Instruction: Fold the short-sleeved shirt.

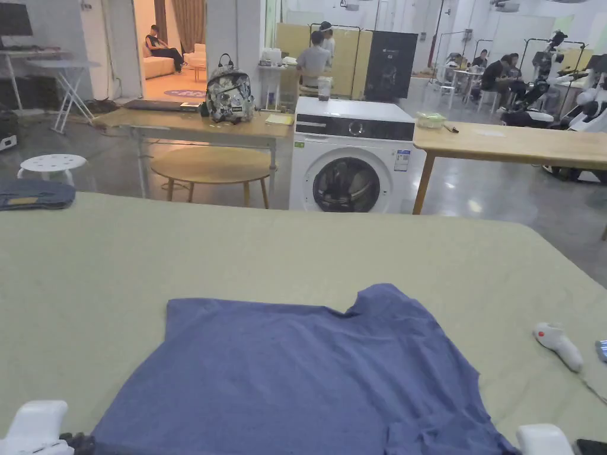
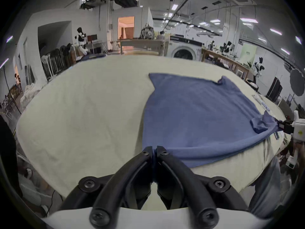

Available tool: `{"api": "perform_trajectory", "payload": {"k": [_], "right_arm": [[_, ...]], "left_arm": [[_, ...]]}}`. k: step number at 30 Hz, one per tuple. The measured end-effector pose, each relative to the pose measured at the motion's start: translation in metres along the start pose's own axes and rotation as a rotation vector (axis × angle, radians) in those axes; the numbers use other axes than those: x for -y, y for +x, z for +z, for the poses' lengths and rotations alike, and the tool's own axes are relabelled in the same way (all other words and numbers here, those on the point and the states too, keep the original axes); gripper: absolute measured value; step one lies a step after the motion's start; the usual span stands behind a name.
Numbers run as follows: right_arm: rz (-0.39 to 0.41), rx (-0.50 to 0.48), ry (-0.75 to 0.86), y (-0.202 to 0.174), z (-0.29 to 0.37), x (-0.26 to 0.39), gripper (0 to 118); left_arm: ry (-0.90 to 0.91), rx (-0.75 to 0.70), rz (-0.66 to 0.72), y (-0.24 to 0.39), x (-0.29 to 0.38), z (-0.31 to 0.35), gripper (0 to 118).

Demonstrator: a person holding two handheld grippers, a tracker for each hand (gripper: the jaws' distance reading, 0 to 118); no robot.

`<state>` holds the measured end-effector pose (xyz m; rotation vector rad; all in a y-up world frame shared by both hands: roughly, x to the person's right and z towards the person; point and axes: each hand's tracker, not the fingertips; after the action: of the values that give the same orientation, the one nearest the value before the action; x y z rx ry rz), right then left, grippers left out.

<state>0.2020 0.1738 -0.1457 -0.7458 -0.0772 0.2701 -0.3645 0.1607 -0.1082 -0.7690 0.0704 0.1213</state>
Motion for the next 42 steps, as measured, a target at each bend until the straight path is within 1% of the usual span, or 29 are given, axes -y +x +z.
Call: {"api": "perform_trajectory", "payload": {"k": [2, 7, 9, 13, 14, 15, 16, 17, 18, 19, 21, 24, 28, 29, 30, 32, 33, 35, 36, 37, 38, 40, 42], "right_arm": [[0.018, 0.0, -0.054, -0.002, -0.012, 0.008, 1], [0.044, -0.011, -0.13, -0.006, -0.036, 0.022, 1], [0.043, -0.026, -0.168, -0.007, -0.044, 0.027, 1], [0.045, -0.028, -0.178, -0.009, -0.048, 0.031, 3], [0.047, -0.024, -0.178, -0.009, -0.045, 0.028, 7], [0.048, -0.016, -0.174, -0.009, -0.042, 0.026, 14], [0.054, 0.005, -0.166, -0.009, -0.037, 0.022, 32], [0.052, 0.023, -0.14, -0.009, -0.031, 0.018, 53], [0.04, 0.028, -0.106, -0.008, -0.026, 0.014, 72], [0.026, 0.022, -0.071, -0.007, -0.019, 0.008, 82], [-0.016, 0.003, -0.016, -0.008, -0.008, -0.005, 82], [-0.085, -0.036, 0.067, -0.015, 0.001, -0.023, 82], [-0.157, -0.05, 0.215, -0.036, 0.012, -0.044, 82], [-0.175, -0.063, 0.257, -0.043, 0.016, -0.05, 81], [-0.19, -0.07, 0.296, -0.048, 0.02, -0.053, 76], [-0.2, -0.085, 0.378, -0.061, 0.03, -0.062, 74], [-0.196, -0.088, 0.405, -0.066, 0.031, -0.064, 69], [-0.192, -0.09, 0.464, -0.077, 0.039, -0.071, 46], [-0.194, -0.105, 0.487, -0.081, 0.042, -0.074, 30], [-0.199, -0.099, 0.504, -0.087, 0.045, -0.077, 7], [-0.205, -0.09, 0.527, -0.092, 0.048, -0.079, 2], [-0.215, -0.124, 0.552, -0.097, 0.053, -0.082, 0], [-0.216, -0.122, 0.56, -0.102, 0.054, -0.085, 0]], "left_arm": [[-0.042, -0.003, -0.004, 0.0, 0.007, -0.008, 0], [-0.155, -0.01, 0.0, -0.002, 0.016, -0.029, 0], [-0.175, -0.012, 0.003, -0.004, 0.018, -0.038, 0], [-0.185, -0.002, 0.039, -0.007, 0.017, -0.04, 0], [-0.187, 0.002, 0.045, -0.008, 0.016, -0.038, 0], [-0.186, 0.003, 0.047, -0.009, 0.014, -0.036, 1], [-0.185, 0.002, 0.047, -0.008, 0.011, -0.033, 7], [-0.174, -0.017, 0.039, -0.006, 0.009, -0.03, 12], [-0.158, -0.042, 0.027, -0.003, 0.006, -0.025, 15], [-0.139, -0.047, 0.025, -0.001, 0.002, -0.02, 18], [-0.088, -0.033, 0.056, 0.002, -0.008, -0.012, 25], [0.009, 0.018, 0.089, 0.015, -0.026, 0.001, 25], [0.132, 0.038, 0.04, 0.038, -0.049, 0.012, 25], [0.161, 0.048, 0.031, 0.044, -0.054, 0.016, 25], [0.189, 0.059, 0.025, 0.052, -0.058, 0.02, 25], [0.252, 0.065, 0.003, 0.066, -0.065, 0.027, 25], [0.274, 0.064, -0.011, 0.072, -0.067, 0.029, 25], [0.323, 0.066, -0.046, 0.086, -0.072, 0.034, 25], [0.338, 0.068, -0.056, 0.091, -0.073, 0.036, 24], [0.354, 0.07, -0.069, 0.097, -0.075, 0.038, 17], [0.374, 0.056, -0.083, 0.103, -0.076, 0.039, 11], [0.397, 0.046, -0.097, 0.111, -0.077, 0.042, 1], [0.406, 0.054, -0.097, 0.115, -0.079, 0.043, 0]]}}
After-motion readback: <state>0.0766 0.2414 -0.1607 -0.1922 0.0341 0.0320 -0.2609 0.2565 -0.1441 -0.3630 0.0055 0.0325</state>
